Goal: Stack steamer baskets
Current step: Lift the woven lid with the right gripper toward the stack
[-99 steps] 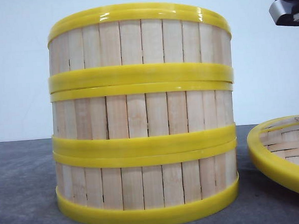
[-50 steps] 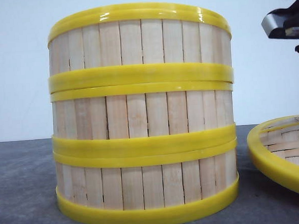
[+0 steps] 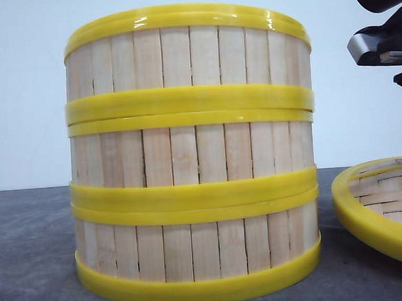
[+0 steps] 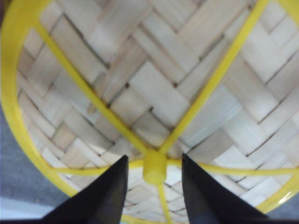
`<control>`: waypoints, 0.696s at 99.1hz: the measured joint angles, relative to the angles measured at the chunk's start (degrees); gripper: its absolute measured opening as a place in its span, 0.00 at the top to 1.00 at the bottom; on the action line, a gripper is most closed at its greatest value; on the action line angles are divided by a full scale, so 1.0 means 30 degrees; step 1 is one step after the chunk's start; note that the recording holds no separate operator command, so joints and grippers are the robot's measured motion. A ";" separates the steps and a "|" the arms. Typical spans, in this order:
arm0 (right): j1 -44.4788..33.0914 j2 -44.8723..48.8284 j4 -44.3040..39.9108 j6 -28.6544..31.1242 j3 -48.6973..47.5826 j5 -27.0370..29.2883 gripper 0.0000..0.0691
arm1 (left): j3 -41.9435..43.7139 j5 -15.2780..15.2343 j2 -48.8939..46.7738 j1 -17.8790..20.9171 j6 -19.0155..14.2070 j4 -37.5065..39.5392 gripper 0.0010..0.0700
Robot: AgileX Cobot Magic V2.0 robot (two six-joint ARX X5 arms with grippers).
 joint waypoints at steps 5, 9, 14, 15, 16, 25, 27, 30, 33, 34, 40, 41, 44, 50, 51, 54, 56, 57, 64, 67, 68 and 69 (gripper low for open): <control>0.0000 0.0175 0.0066 0.0000 0.0007 0.0015 0.72 | 0.0000 0.0000 -0.0007 0.0000 0.0000 0.0000 0.15; 0.0000 0.0357 0.0051 0.0000 0.0044 0.0036 0.72 | 0.0000 0.0000 0.0000 0.0000 0.0000 0.0000 0.15; 0.0007 0.0532 -0.0022 0.0000 0.0146 0.0058 0.73 | 0.0000 0.0000 0.0000 0.0000 0.0000 0.0000 0.15; 0.0007 0.0561 -0.0036 0.0000 0.0168 0.0051 0.73 | 0.0000 0.0000 0.0000 0.0000 0.0000 0.0000 0.15; 0.0007 0.0597 -0.0044 0.0000 0.0182 0.0051 0.73 | 0.0000 0.0000 0.0000 0.0000 0.0000 0.0000 0.15; 0.0022 0.0845 -0.0051 0.0000 0.0255 0.0051 0.74 | 0.0000 0.0000 0.0000 0.0000 0.0000 0.0000 0.15; 0.0036 0.0882 -0.0051 0.0000 0.0262 0.0058 0.74 | 0.0000 0.0000 -0.0007 0.0000 0.0000 0.0000 0.15; 0.0073 0.0903 -0.0058 0.0000 0.0262 0.0073 0.77 | 0.0000 0.0000 -0.0007 0.0000 0.0000 0.0000 0.15; 0.0124 0.0918 0.0007 -0.0029 0.0262 0.0036 0.82 | 0.0000 0.0000 0.0000 0.0000 0.0000 0.0000 0.15; 0.0146 0.0918 0.0029 -0.0066 0.0270 0.0007 0.84 | 0.0000 0.0000 0.0000 0.0000 0.0000 0.0000 0.15; 0.0270 0.0911 0.0058 -0.0138 0.0291 0.0066 0.90 | 0.0000 0.0000 -0.0007 0.0000 0.0000 -0.0007 0.15; 0.0270 0.0911 0.0058 -0.0138 0.0291 0.0073 0.90 | 0.0000 0.0000 -0.0007 0.0000 0.0000 -0.0007 0.15; 0.0270 0.0911 0.0066 -0.0138 0.0291 0.0095 0.91 | 0.0000 0.0000 0.0000 0.0000 0.0000 -0.0007 0.15; 0.0270 0.0911 0.0117 -0.0138 0.0291 0.0073 0.91 | 0.0000 0.0000 -0.0007 0.0000 0.0000 -0.0007 0.15; 0.0270 0.0911 0.0131 -0.0138 0.0291 0.0066 0.91 | 0.0000 0.0000 -0.0007 0.0000 0.0000 -0.0007 0.15; 0.0270 0.0911 0.0175 -0.0146 0.0291 0.0036 0.91 | 0.0000 0.0000 -0.0007 0.0000 0.0000 -0.0007 0.15; 0.0270 0.0911 0.0204 -0.0146 0.0291 0.0015 0.91 | 0.0000 0.0000 -0.0007 0.0000 0.0007 -0.0007 0.15; 0.0270 0.0911 0.0219 -0.0146 0.0291 0.0000 0.91 | 0.0000 0.0000 -0.0007 0.0000 0.0000 -0.0007 0.15; 0.0270 0.0911 0.0248 -0.0146 0.0291 -0.0022 0.91 | 0.0000 0.0000 0.0000 0.0000 0.0000 -0.0007 0.15; 0.0262 0.0911 0.0197 -0.0146 0.0328 -0.0022 0.91 | 0.0000 0.0000 -0.0007 0.0000 0.0000 -0.0007 0.15; 0.0262 0.0918 0.0182 -0.0146 0.0342 -0.0022 0.91 | 0.0000 0.0000 0.0000 0.0000 0.0000 -0.0007 0.15; 0.0255 0.0918 0.0168 -0.0146 0.0364 -0.0022 0.91 | 0.0000 0.0000 -0.0007 0.0000 0.0000 -0.0007 0.15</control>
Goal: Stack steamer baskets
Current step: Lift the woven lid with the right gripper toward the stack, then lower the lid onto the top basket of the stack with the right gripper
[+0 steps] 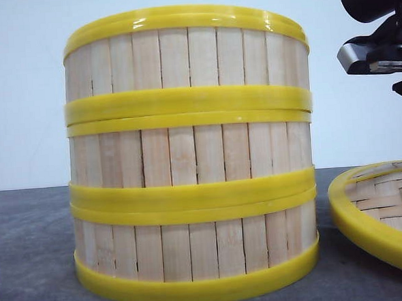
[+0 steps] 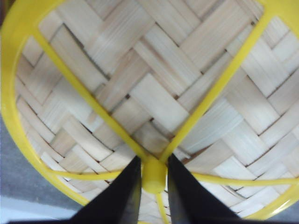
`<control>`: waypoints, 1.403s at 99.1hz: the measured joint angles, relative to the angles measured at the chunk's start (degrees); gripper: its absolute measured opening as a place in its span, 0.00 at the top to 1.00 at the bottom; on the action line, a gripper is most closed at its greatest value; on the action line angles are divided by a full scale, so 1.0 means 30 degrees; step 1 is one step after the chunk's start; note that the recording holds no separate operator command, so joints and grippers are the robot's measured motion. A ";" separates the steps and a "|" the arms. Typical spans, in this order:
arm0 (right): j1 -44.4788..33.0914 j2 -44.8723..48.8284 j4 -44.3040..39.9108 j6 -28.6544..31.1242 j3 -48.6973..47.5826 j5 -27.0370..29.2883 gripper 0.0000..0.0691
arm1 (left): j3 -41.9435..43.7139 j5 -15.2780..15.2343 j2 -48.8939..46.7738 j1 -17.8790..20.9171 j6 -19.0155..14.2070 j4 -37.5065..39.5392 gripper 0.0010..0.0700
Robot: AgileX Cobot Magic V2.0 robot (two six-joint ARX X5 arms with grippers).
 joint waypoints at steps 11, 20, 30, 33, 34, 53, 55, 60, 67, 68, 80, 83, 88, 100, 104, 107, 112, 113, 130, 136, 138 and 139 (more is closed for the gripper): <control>0.0000 0.0051 -0.0146 0.0000 0.0452 0.0000 0.91 | 0.0000 0.0000 0.0000 0.0000 0.0000 0.0000 0.15; -0.0015 0.0175 -0.0335 -0.0007 0.1384 0.0000 0.92 | 0.0000 0.0000 0.0007 0.0000 0.0000 0.0000 0.15; -0.0022 0.0211 -0.1552 -0.0095 0.3249 0.0153 0.92 | 0.0000 0.0000 0.0007 0.0000 0.0000 -0.0015 0.15; -0.0022 0.0211 -0.1960 -0.0138 0.3891 0.0153 0.92 | 0.0000 0.0000 0.0007 0.0000 0.0000 -0.0015 0.15; -0.0022 0.0211 -0.2055 -0.0153 0.4080 0.0168 0.92 | 0.0000 0.0000 0.0007 0.0000 0.0000 -0.0015 0.15; -0.0022 0.0204 -0.3701 -0.0277 0.7876 0.0903 0.93 | 0.0000 0.0000 0.0007 0.0000 0.0000 -0.0015 0.15; -0.0022 0.0204 -0.3723 -0.0277 0.8225 0.1173 0.93 | 0.0000 0.0000 0.0007 0.0000 0.0000 -0.0015 0.15; -0.0036 0.0204 -0.3767 -0.0284 0.9078 0.1807 0.93 | 0.0000 0.0000 0.0007 0.0000 0.0000 -0.0022 0.15; -0.0168 0.0204 -0.3774 -0.0277 1.0251 0.2157 0.93 | -0.0007 0.0000 0.0007 0.0000 0.0000 -0.0022 0.15; -0.0182 0.0204 -0.3774 -0.0284 1.0411 0.2157 0.93 | 0.0000 0.0000 0.0007 0.0000 0.0000 -0.0022 0.15; -0.0284 0.0204 -0.3774 -0.0277 1.2437 0.2120 0.93 | 0.0000 0.0000 0.0007 0.0000 0.0000 -0.0029 0.15; -0.0291 0.0204 -0.3774 -0.0270 1.2939 0.1960 0.93 | 0.0000 0.0000 0.0007 0.0000 0.0000 -0.0022 0.15; -0.0291 0.0204 -0.3774 -0.0270 1.3792 0.1260 0.93 | 0.0000 0.0000 0.0007 0.0000 0.0000 -0.0029 0.15; 0.0087 0.0204 -0.3774 -0.0255 1.5387 -0.0882 0.93 | 0.0000 0.0000 0.0007 0.0000 0.0000 -0.0022 0.15; 0.0481 0.0189 -0.3774 -0.0197 1.5620 -0.1355 0.93 | 0.0000 0.0000 0.0007 0.0000 0.0000 -0.0015 0.15; 0.0809 0.0182 -0.3774 -0.0175 1.5642 -0.1712 0.93 | 0.0000 0.0000 0.0007 0.0000 0.0000 0.0000 0.15; 0.1450 0.0226 -0.3781 -0.0131 1.5642 -0.2266 0.93 | 0.0000 0.0000 0.0007 0.0000 0.0000 0.0015 0.15; 0.1588 0.0255 -0.3781 -0.0124 1.5642 -0.2339 0.93 | 0.0000 0.0000 0.0007 0.0000 0.0000 0.0022 0.15; 0.4080 0.1290 -0.3781 0.0015 1.5642 -0.2448 0.93 | 0.0000 0.0000 0.0007 0.0000 0.0000 0.0051 0.15; 0.4867 0.1989 -0.3781 0.0051 1.5642 -0.2441 0.93 | 0.0000 0.0000 0.0007 0.0000 0.0000 0.0058 0.15; 0.5107 0.2244 -0.3781 0.0073 1.5642 -0.2433 0.93 | 0.0000 0.0000 0.0007 0.0000 0.0000 0.0058 0.15; 0.5231 0.2382 -0.3781 0.0095 1.5642 -0.2433 0.93 | 0.0000 0.0000 0.0007 0.0000 0.0000 0.0058 0.15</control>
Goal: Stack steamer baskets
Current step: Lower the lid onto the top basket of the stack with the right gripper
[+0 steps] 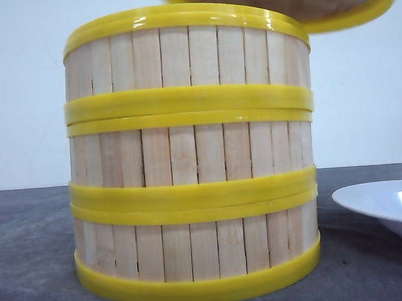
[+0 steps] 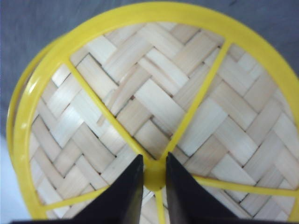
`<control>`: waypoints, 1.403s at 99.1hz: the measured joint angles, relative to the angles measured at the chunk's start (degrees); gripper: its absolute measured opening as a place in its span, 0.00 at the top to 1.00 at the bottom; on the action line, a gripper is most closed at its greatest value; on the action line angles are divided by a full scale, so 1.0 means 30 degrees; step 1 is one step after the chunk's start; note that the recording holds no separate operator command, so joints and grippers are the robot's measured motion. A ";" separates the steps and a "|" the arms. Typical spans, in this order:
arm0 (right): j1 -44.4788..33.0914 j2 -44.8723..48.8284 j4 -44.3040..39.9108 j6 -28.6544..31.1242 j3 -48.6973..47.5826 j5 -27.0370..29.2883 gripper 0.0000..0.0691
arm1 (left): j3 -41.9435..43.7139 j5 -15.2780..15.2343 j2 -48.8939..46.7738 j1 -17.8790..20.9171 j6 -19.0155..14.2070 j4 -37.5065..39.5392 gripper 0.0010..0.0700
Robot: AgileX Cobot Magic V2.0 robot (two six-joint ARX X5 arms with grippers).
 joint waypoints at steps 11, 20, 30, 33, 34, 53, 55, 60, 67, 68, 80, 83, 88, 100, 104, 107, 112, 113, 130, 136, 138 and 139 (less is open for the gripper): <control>0.1158 0.1413 0.0015 0.0095 0.0000 0.0007 0.93 | 0.0000 0.0000 0.0000 0.0000 0.0000 0.0000 0.15; 0.1923 0.2273 0.0168 0.0138 -0.0007 0.0058 0.93 | 0.0000 0.0000 0.0000 0.0000 0.0000 -0.0007 0.15; 0.2200 0.2404 0.0401 0.0168 0.0102 0.0058 0.93 | 0.0000 0.0000 0.0000 0.0000 0.0000 -0.0044 0.15; 0.2244 0.2455 0.0517 0.0189 0.0109 0.0066 0.93 | 0.0000 0.0000 0.0000 0.0000 0.0000 -0.0095 0.15; 0.2251 0.2477 0.0561 0.0204 0.0109 0.0066 0.93 | 0.0000 0.0000 0.0000 0.0000 0.0000 -0.0124 0.15; 0.2368 0.2812 0.1770 0.0233 0.0306 0.0044 0.93 | 0.0000 0.0000 0.0000 0.0000 0.0000 -0.0568 0.15; 0.2375 0.2856 0.1763 0.0233 0.0423 0.0044 0.93 | 0.0000 0.0000 0.0000 0.0000 0.0000 -0.0590 0.15; 0.2390 0.2936 0.1741 0.0226 0.0656 0.0029 0.93 | 0.0000 0.0000 0.0000 0.0000 0.0000 -0.0576 0.15; 0.2390 0.3024 0.1894 0.0233 0.1035 -0.0022 0.93 | 0.0000 0.0000 0.0000 0.0000 0.0000 -0.0576 0.15; 0.2390 0.3024 0.1931 0.0233 0.1078 -0.0051 0.93 | 0.0000 0.0000 0.0000 0.0000 0.0000 -0.0576 0.15; 0.2390 0.3024 0.2025 0.0226 0.1333 -0.0772 0.93 | 0.0000 0.0000 0.0000 0.0000 0.0000 -0.0568 0.15; 0.2397 0.3024 0.1851 0.0233 0.1333 -0.0925 0.93 | 0.0000 0.0000 0.0000 0.0000 0.0000 -0.0568 0.15; 0.2404 0.3038 0.1341 0.0219 0.1333 -0.0940 0.93 | 0.0000 0.0000 0.0000 0.0000 0.0000 -0.0561 0.15; 0.2506 0.3147 0.0466 0.0211 0.1333 -0.0896 0.93 | 0.0000 0.0000 0.0000 0.0000 0.0000 -0.0554 0.15; 0.2543 0.3191 0.0299 0.0182 0.1333 -0.0823 0.93 | 0.0000 -0.0007 0.0000 0.0000 0.0000 -0.0554 0.15; 0.2572 0.3213 0.0299 0.0131 0.1333 -0.0780 0.93 | 0.0000 -0.0007 0.0000 0.0000 0.0007 -0.0554 0.15; 0.2630 0.3213 0.0321 0.0087 0.1333 -0.0772 0.93 | 0.0000 -0.0007 0.0000 0.0000 0.0000 -0.0554 0.15; 0.2637 0.3213 0.0328 0.0080 0.1333 -0.0772 0.93 | 0.0000 -0.0007 0.0000 0.0000 0.0000 -0.0554 0.15; 0.3191 0.3249 0.1690 0.0058 0.1333 -0.0685 0.93 | 0.0000 -0.0007 0.0000 0.0000 0.0000 -0.0546 0.15; 0.3337 0.3264 0.2397 0.0066 0.1333 -0.0925 0.93 | 0.0000 -0.0007 0.0000 0.0000 0.0000 -0.0532 0.15; 0.3373 0.3264 0.2565 0.0066 0.1333 -0.0933 0.93 | 0.0000 -0.0007 0.0000 0.0000 0.0000 -0.0532 0.15; 0.3388 0.3264 0.2623 0.0073 0.1333 -0.0940 0.93 | 0.0000 -0.0007 0.0000 0.0000 0.0000 -0.0532 0.15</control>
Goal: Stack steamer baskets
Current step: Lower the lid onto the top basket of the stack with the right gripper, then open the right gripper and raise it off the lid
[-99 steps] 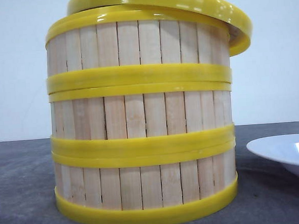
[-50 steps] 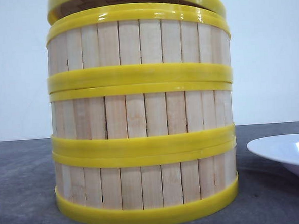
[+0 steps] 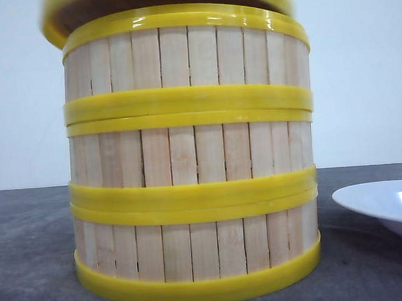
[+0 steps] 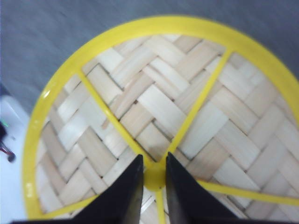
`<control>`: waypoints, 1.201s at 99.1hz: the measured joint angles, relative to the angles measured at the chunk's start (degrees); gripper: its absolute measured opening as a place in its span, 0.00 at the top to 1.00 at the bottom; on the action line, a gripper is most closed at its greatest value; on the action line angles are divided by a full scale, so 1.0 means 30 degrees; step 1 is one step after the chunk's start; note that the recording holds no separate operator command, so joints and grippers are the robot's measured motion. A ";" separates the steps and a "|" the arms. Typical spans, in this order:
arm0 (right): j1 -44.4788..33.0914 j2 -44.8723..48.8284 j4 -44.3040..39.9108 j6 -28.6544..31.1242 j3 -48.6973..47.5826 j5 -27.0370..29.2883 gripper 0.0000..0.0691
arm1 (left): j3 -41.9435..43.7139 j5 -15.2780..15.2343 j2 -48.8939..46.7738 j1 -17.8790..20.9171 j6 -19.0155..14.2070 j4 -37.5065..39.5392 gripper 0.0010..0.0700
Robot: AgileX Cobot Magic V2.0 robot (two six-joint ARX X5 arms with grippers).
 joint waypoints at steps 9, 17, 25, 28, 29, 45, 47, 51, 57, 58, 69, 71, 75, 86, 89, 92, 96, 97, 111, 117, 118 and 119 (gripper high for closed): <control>0.0007 0.0029 -0.0124 0.0000 0.0000 0.0000 0.93 | 0.0000 0.0000 0.0000 0.0000 0.0000 0.0000 0.15; -0.0007 0.0197 -0.0969 -0.0007 0.0015 0.0124 0.93 | 0.0000 0.0000 0.0000 0.0000 0.0000 -0.0015 0.15; -0.0073 0.0437 -0.1894 -0.0022 0.0153 0.1151 0.93 | 0.0000 0.0000 0.0000 0.0000 0.0000 -0.0036 0.15; -0.0277 0.0539 -0.1486 -0.0160 0.0321 0.1217 0.93 | 0.0000 -0.0007 0.0000 0.0000 0.0000 -0.0029 0.15; -0.0291 0.0539 -0.1486 -0.0160 0.0321 0.1202 0.93 | 0.0000 -0.0007 0.0000 0.0000 0.0000 -0.0036 0.15; -0.0408 0.0546 -0.1472 -0.0160 0.0306 0.0772 0.93 | 0.0000 -0.0007 0.0000 0.0000 0.0000 -0.0029 0.15; -0.0408 0.0546 -0.1472 -0.0160 0.0306 0.0721 0.93 | 0.0000 -0.0007 0.0000 0.0000 0.0000 -0.0029 0.15; -0.0430 0.0546 -0.1464 -0.0160 0.0306 0.0670 0.93 | 0.0000 0.0000 0.0000 0.0000 0.0000 -0.0029 0.15; -0.0488 0.0546 -0.1464 -0.0160 0.0306 0.0590 0.93 | 0.0000 -0.0007 0.0000 0.0000 0.0000 -0.0029 0.15; -0.0503 0.0546 -0.1464 -0.0160 0.0306 0.0561 0.93 | 0.0000 -0.0007 0.0000 0.0000 0.0000 -0.0029 0.15; -0.0721 0.0568 -0.1464 -0.0160 0.0299 0.0262 0.93 | 0.0000 0.0000 0.0000 0.0000 0.0007 -0.0029 0.15; -0.0750 0.0576 -0.1464 -0.0160 0.0299 0.0219 0.93 | 0.0000 0.0000 0.0000 0.0000 0.0000 -0.0029 0.15; -0.0801 0.0576 -0.1464 -0.0160 0.0299 0.0168 0.93 | 0.0000 -0.0007 0.0000 0.0000 0.0000 -0.0029 0.15; -0.0976 0.0583 -0.1457 -0.0160 0.0284 -0.0015 0.93 | 0.0000 -0.0007 0.0000 0.0000 0.0000 -0.0029 0.15; -0.1013 0.0583 -0.1457 -0.0160 0.0284 -0.0051 0.93 | -0.0007 -0.0007 0.0000 0.0000 0.0000 -0.0029 0.15; -0.1035 0.0583 -0.1450 -0.0160 0.0284 -0.0058 0.93 | 0.0000 -0.0007 0.0000 0.0000 0.0000 -0.0029 0.15; -0.1042 0.0583 -0.1450 -0.0160 0.0284 -0.0058 0.93 | 0.0000 -0.0007 0.0000 0.0000 0.0000 -0.0029 0.15; -0.1042 0.0583 -0.1450 -0.0160 0.0284 -0.0058 0.93 | 0.0000 -0.0007 0.0000 0.0000 0.0000 -0.0029 0.15; -0.1042 0.0583 -0.1392 -0.0160 0.0284 -0.0051 0.87 | 0.0000 -0.0007 0.0000 0.0000 0.0000 -0.0029 0.15; -0.1056 0.0627 -0.1297 -0.0160 0.0270 0.0036 0.79 | 0.0000 0.0000 0.0000 0.0000 0.0000 -0.0029 0.15; -0.1071 0.0648 -0.1253 -0.0160 0.0270 0.0051 0.78 | 0.0000 0.0000 0.0000 0.0000 0.0000 -0.0029 0.15; -0.1078 0.0663 -0.1202 -0.0160 0.0270 0.0073 0.77 | 0.0000 -0.0007 0.0000 0.0000 0.0000 -0.0029 0.15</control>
